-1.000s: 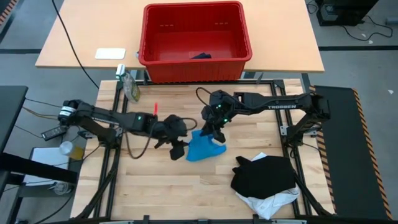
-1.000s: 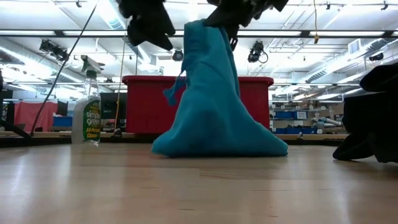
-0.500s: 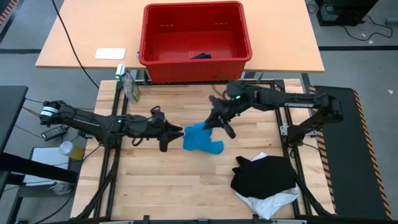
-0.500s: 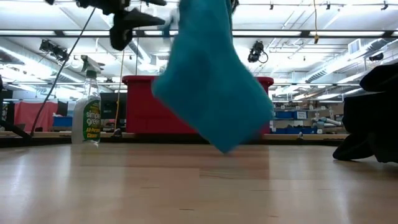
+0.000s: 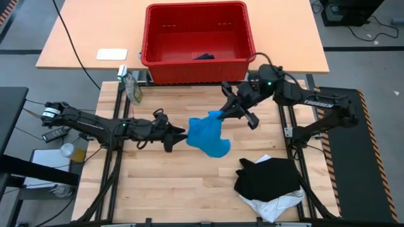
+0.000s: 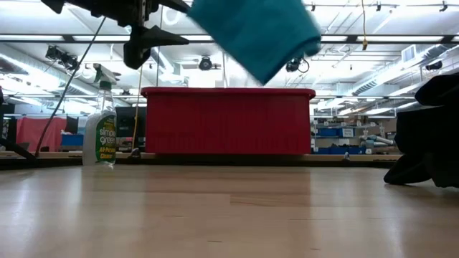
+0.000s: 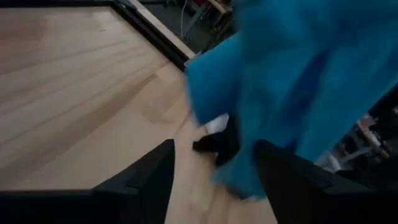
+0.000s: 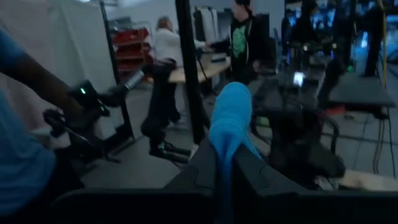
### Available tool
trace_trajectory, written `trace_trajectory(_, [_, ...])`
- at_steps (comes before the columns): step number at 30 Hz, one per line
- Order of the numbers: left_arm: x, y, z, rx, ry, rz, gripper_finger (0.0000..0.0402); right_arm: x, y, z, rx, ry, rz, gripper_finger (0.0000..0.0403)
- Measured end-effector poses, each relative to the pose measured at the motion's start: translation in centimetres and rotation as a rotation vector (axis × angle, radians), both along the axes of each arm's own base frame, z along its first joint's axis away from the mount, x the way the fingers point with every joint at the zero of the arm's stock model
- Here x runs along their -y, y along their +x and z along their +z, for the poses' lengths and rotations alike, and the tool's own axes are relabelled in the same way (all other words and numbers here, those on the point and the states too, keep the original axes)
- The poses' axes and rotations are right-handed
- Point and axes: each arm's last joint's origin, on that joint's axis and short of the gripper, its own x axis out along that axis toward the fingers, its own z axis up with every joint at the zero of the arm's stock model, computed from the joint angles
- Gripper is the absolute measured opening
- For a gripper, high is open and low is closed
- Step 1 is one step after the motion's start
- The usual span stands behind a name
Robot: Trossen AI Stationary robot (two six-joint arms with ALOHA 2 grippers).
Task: Fold laundry
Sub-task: Fold the blue shorts
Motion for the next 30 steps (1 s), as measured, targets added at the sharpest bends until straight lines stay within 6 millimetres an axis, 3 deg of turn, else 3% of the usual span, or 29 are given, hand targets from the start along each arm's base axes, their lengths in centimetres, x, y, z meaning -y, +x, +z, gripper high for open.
trace_trajectory(5, [0.2,-0.1,-0.8,0.046,-0.021,-0.024,0.0239,-0.2,-0.8,1.0,0.059,0.004,0.006,0.0025])
trace_trajectory(15, [-0.1,-1.1,-3.2,0.503,-0.177,0.020,0.0240,0.3,-1.0,1.9,0.093,0.076,0.021,0.0026])
trace_trajectory(21, [-0.2,0.6,-3.6,0.575,-0.241,0.036,0.0240,0.3,-1.0,2.4,0.122,0.116,0.030,0.0026])
trace_trajectory(30, [0.0,2.9,-2.5,0.718,-0.147,0.041,0.0240,0.0,-1.2,3.3,0.164,0.192,0.066,0.0027])
